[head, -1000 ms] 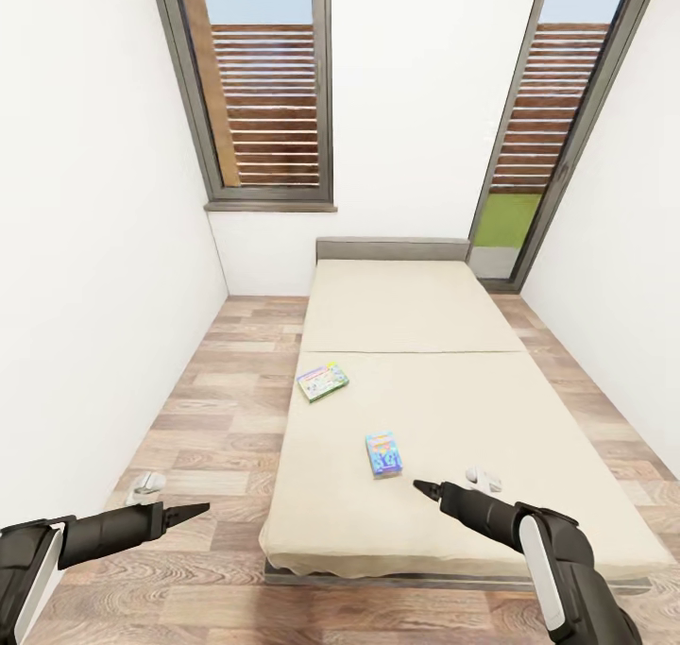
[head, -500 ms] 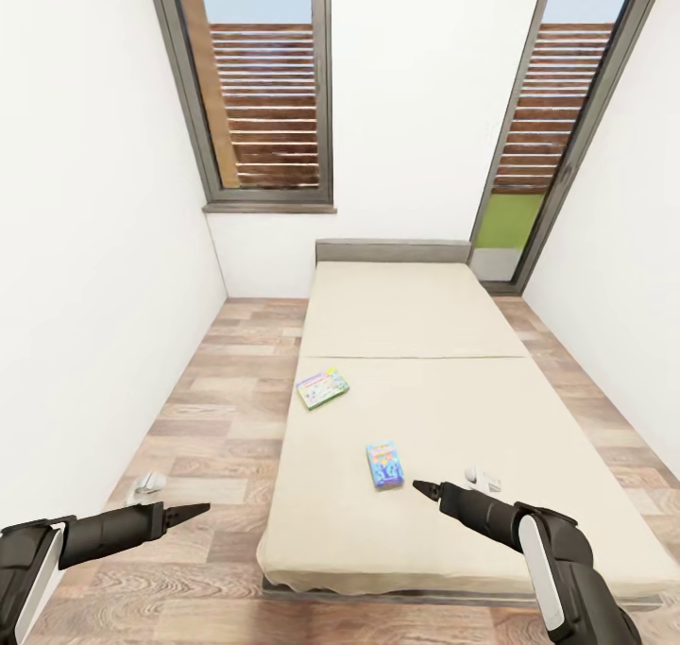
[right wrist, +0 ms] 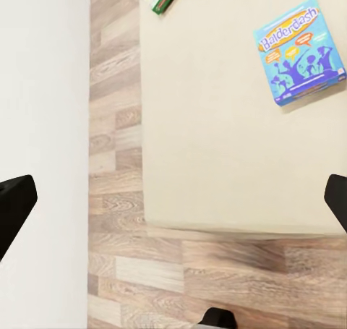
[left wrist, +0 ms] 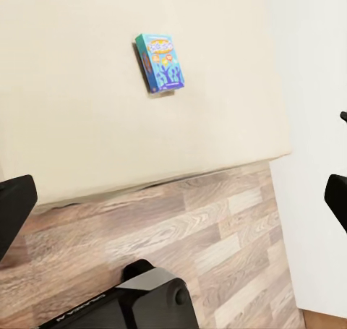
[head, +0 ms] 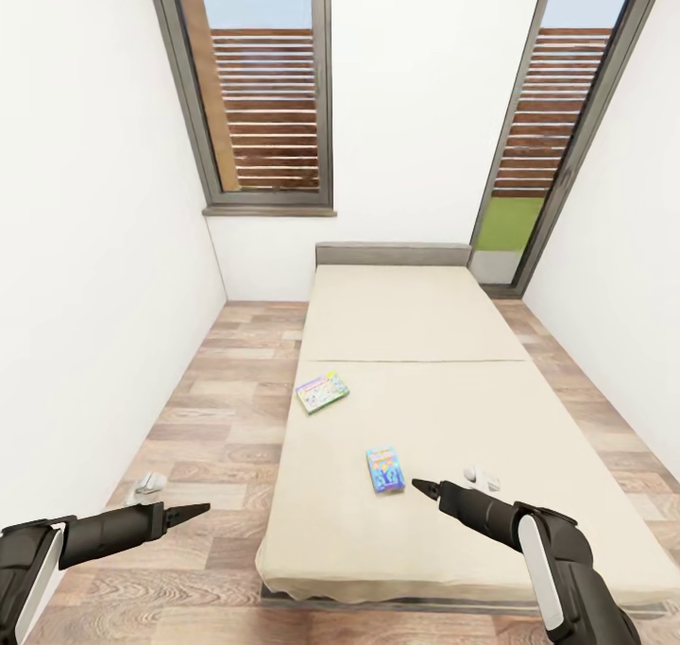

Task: Put all the toys in the child's room - the three board games (two on the bed and one on the table), the two jigsaw puzzles on the table, and the tennis ball on the table - inside the toy box on the table in the child's room.

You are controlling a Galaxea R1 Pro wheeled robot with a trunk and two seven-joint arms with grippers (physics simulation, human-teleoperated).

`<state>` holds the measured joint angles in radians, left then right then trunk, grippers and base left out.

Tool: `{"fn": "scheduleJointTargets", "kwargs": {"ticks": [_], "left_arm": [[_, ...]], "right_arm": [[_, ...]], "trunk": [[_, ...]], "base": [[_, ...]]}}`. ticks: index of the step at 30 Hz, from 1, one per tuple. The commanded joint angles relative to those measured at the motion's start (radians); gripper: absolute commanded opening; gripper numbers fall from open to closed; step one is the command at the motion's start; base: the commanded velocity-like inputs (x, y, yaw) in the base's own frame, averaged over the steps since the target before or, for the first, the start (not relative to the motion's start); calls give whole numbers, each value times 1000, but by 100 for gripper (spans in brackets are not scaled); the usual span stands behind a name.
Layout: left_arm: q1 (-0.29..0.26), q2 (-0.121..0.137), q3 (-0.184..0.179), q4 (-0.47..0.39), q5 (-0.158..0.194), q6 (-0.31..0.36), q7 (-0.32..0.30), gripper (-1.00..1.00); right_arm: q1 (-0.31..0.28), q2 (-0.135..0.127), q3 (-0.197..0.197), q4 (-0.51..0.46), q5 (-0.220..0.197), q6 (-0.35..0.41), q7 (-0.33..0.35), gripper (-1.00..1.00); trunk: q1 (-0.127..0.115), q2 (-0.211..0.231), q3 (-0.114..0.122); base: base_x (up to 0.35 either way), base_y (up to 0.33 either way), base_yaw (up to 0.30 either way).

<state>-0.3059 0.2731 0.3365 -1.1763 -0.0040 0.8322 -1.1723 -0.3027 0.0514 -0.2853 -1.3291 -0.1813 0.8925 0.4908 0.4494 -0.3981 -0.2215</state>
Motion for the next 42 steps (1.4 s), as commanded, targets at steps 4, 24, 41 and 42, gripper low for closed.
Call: {"fn": "scheduleJointTargets", "kwargs": {"ticks": [4, 24, 41, 42], "left_arm": [[-1, 0, 1, 0, -1, 9, -5, 100], [-1, -3, 0, 2, -1, 6, -8, 100], [-1, 0, 2, 3, -1, 5, -9, 100], [-1, 0, 2, 2, -1, 6, -10, 100]], "right_arm": [[-1, 2, -3, -1, -1, 2, 3, 100], [-1, -2, -4, -4, -1, -1, 8, 100], [-1, 5, -3, -4, 7, -1, 2, 100], [-1, 5, -3, -4, 8, -1, 2, 100]], "trunk": [[1, -2, 4], [1, -2, 37], [1, -2, 65], [1, -2, 67]], "base": [[0, 0, 0], [0, 0, 7], [0, 0, 78], [0, 0, 86]]}}
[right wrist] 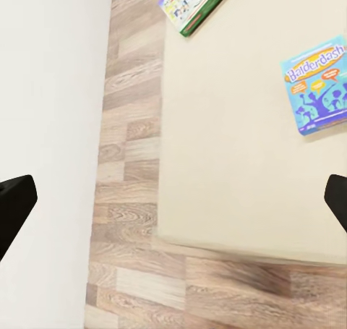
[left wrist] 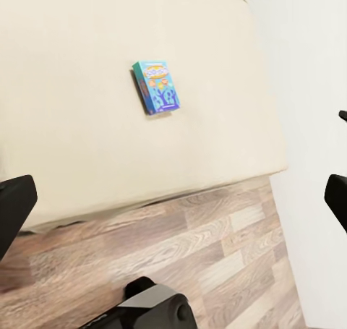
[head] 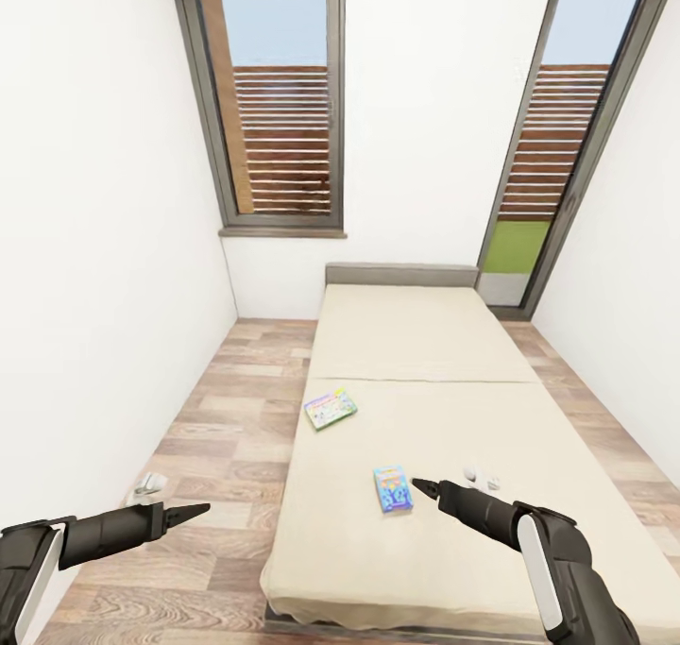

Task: Put all the toys in the child's room - the three board games (two on the bed and one on the table), the two jigsaw puzzles on the table, and the tennis ball on the table - inside the toy box on the table in the child's room.

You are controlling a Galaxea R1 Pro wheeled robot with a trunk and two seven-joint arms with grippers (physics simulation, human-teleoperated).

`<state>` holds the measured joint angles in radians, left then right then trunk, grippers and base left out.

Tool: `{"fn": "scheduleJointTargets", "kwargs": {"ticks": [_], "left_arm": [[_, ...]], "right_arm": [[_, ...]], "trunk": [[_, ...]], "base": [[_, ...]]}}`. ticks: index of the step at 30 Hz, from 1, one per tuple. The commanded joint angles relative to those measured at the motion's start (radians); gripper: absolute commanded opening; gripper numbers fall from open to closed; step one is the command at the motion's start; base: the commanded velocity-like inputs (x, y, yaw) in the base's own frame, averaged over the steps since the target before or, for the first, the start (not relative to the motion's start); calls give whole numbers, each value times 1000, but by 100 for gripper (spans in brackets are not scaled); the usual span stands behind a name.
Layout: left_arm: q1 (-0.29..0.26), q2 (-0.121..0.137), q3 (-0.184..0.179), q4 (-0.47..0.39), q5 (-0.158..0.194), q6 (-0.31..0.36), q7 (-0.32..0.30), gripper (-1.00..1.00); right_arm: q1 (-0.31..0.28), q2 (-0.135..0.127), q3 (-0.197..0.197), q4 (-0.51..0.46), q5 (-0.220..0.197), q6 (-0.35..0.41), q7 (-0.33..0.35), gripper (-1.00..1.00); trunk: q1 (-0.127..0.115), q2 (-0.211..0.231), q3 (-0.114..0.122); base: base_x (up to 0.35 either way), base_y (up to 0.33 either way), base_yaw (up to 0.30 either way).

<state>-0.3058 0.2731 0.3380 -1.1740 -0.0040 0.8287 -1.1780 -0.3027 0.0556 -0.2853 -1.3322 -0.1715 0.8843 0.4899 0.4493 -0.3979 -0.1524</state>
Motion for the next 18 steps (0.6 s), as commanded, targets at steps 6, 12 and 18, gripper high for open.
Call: {"fn": "scheduleJointTargets", "kwargs": {"ticks": [6, 12, 18], "left_arm": [[-1, 1, 1, -1, -1, 10, -5, 100], [-1, 1, 1, -2, -1, 10, -6, 100], [-1, 1, 1, -2, -1, 10, -5, 100]], "right_arm": [[-1, 1, -3, -1, -2, 7, 2, 100], [-1, 0, -3, 0, -2, 3, 2, 100], [-1, -2, -3, 4, -2, -4, 2, 100]], "trunk": [[1, -2, 8], [1, -2, 18], [1, -2, 28]], "base": [[0, 0, 86], [0, 0, 86], [0, 0, 86]]}}
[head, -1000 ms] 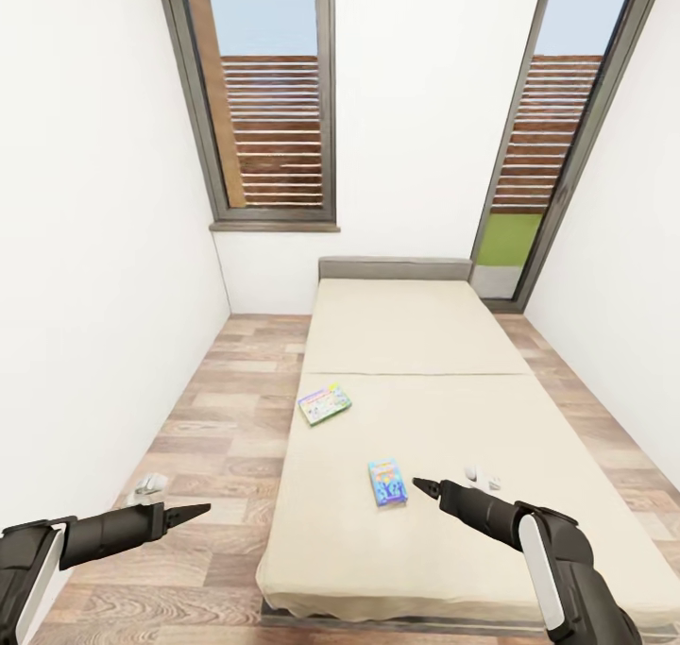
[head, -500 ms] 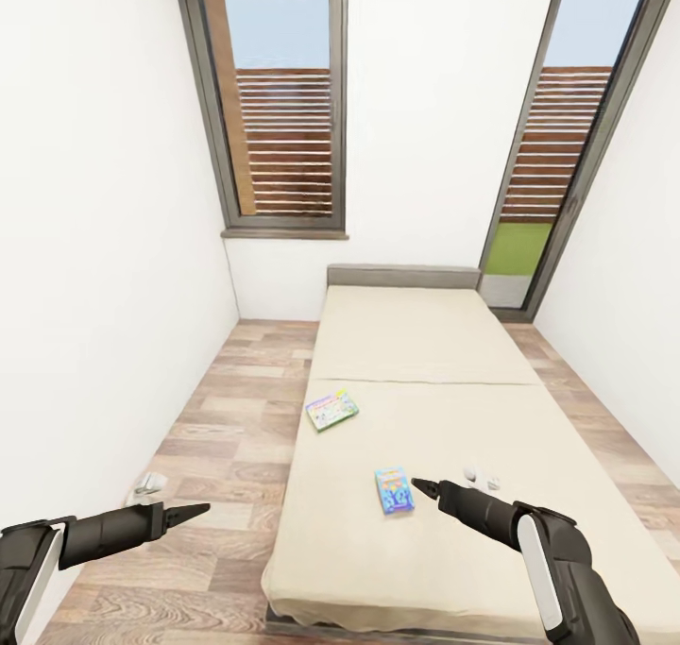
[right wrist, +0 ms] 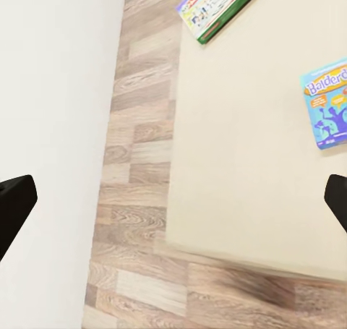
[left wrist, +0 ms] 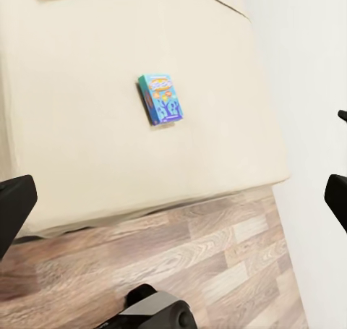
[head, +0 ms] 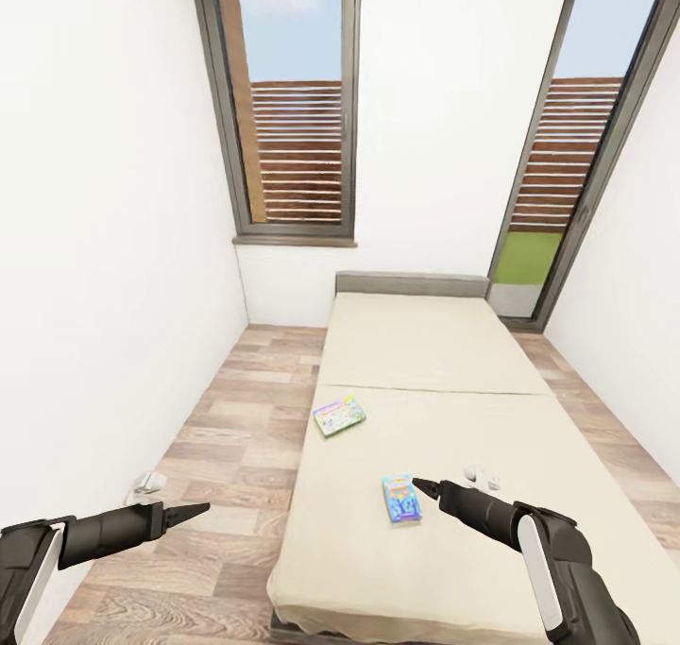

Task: Put all the toys in the child's room - the three board games (two on the bed and one on the table), the two jigsaw puzzles on the table, and the tennis ball on the table - inside the toy box on the table in the child's room.

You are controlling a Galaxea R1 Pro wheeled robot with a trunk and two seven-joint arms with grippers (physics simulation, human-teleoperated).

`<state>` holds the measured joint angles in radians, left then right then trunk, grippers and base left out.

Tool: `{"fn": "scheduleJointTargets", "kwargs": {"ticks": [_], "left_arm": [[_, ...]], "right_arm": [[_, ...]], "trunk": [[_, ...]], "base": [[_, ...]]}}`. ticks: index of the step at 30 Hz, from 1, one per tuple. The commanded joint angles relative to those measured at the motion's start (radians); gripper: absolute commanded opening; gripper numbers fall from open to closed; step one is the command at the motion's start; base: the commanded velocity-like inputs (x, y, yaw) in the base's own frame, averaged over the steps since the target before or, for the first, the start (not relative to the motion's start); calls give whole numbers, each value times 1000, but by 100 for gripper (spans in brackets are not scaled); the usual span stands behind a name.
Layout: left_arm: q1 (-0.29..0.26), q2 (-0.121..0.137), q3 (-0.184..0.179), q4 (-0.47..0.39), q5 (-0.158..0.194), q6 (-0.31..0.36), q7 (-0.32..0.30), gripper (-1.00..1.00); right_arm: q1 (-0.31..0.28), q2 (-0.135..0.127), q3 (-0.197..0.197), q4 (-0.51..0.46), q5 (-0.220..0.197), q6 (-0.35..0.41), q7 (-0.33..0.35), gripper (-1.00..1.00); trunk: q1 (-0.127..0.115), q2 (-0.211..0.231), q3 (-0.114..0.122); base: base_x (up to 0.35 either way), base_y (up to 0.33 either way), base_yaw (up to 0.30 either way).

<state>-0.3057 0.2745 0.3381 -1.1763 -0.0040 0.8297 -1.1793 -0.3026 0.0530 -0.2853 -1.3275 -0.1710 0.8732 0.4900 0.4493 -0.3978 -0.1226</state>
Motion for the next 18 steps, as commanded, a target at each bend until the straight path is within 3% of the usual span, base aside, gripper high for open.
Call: {"fn": "scheduleJointTargets", "kwargs": {"ticks": [1, 11, 18], "left_arm": [[-1, 0, 1, 0, -1, 9, -4, 100], [-1, 0, 1, 0, -1, 10, -3, 100], [-1, 0, 1, 0, -1, 11, -3, 100]], "right_arm": [[-1, 1, -3, -1, -2, 7, 2, 100], [-1, -5, -5, 5, -11, 7, 3, 100], [-1, -7, -10, 6, -12, 7, 9, 100]], "trunk": [[1, -2, -1], [1, -2, 15], [1, -2, 17]], "base": [[0, 0, 86], [70, -38, 69], [27, -16, -56]]}}
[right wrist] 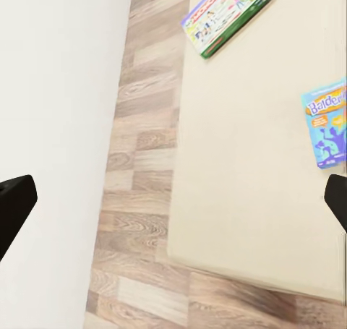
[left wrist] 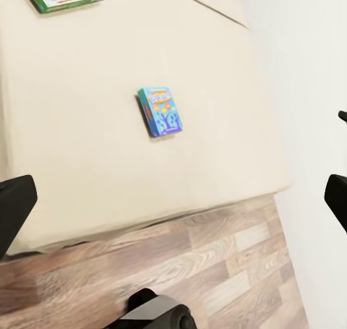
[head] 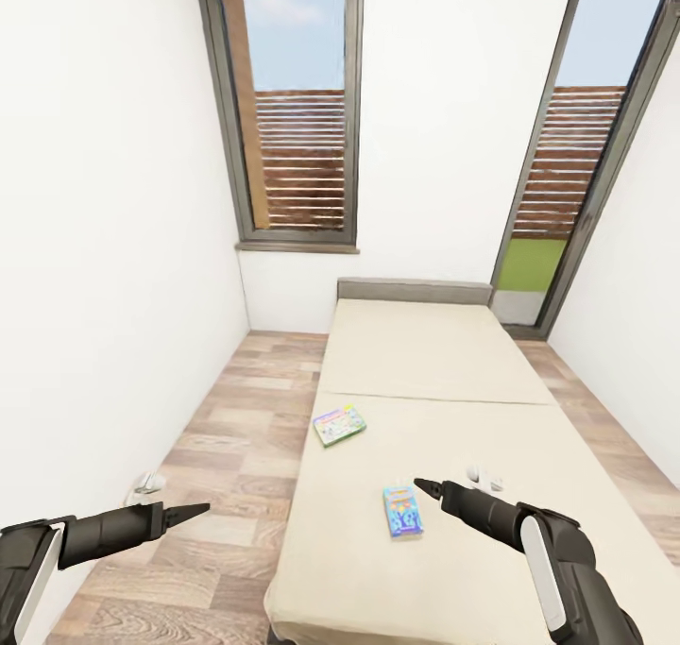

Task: Put all the toys in the child's room - the three board games (two on the bed and one on the table), the two jigsaw puzzles on the table, and the tennis ball on the table - inside the toy box on the table in the child's room.

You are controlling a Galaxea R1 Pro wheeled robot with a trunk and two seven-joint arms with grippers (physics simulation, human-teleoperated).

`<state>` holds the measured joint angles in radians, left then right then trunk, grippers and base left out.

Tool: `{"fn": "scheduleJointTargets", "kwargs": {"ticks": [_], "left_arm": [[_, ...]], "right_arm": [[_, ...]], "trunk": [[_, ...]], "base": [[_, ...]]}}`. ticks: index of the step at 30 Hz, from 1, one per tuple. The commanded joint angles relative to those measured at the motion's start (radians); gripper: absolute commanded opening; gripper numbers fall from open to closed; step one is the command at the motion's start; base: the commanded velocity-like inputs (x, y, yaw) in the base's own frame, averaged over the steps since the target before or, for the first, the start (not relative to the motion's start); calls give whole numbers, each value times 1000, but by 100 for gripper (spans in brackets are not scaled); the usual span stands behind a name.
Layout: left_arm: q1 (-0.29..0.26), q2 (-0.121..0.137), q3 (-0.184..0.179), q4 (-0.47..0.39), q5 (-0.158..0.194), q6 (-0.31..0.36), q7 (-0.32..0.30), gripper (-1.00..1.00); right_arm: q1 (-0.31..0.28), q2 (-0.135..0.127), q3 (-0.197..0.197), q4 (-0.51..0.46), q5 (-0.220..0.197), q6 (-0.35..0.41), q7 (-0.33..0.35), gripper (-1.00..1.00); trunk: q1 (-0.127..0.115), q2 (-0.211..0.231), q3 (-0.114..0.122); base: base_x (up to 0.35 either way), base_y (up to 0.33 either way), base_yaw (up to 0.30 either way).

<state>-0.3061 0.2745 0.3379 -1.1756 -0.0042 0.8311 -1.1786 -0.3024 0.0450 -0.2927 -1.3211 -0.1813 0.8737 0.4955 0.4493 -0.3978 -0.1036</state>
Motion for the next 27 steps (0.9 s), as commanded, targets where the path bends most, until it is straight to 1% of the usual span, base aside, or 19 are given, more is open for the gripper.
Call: {"fn": "scheduleJointTargets", "kwargs": {"ticks": [1, 5, 8, 13, 23, 27], "left_arm": [[-1, 0, 1, -1, 0, 9, -4, 100], [-1, 0, 1, -2, 4, 17, -7, 100], [-1, -1, 1, -2, 4, 24, -6, 100], [-1, -1, 1, -2, 5, 37, -7, 100], [-1, 0, 1, -3, 6, 41, -8, 100], [-1, 0, 1, -3, 7, 63, -8, 100]], "right_arm": [[-1, 1, -3, 0, -1, 7, 3, 100], [-1, 2, -3, 0, -2, 7, -1, 100], [-1, 2, -3, 0, -3, 7, -2, 100], [-1, 2, -2, 0, -4, 7, -3, 100], [-1, 3, 2, 0, -3, 5, -6, 100], [-1, 3, 3, 0, -3, 5, -6, 100]], "trunk": [[1, -2, -2], [1, -2, -2], [1, -2, -2], [1, -2, -2], [1, -2, -2], [1, -2, -2]], "base": [[4, -2, -213], [-30, -1, -247], [-89, 0, -116], [-23, 0, -30], [-2, 0, -3], [0, 0, -18]]}}
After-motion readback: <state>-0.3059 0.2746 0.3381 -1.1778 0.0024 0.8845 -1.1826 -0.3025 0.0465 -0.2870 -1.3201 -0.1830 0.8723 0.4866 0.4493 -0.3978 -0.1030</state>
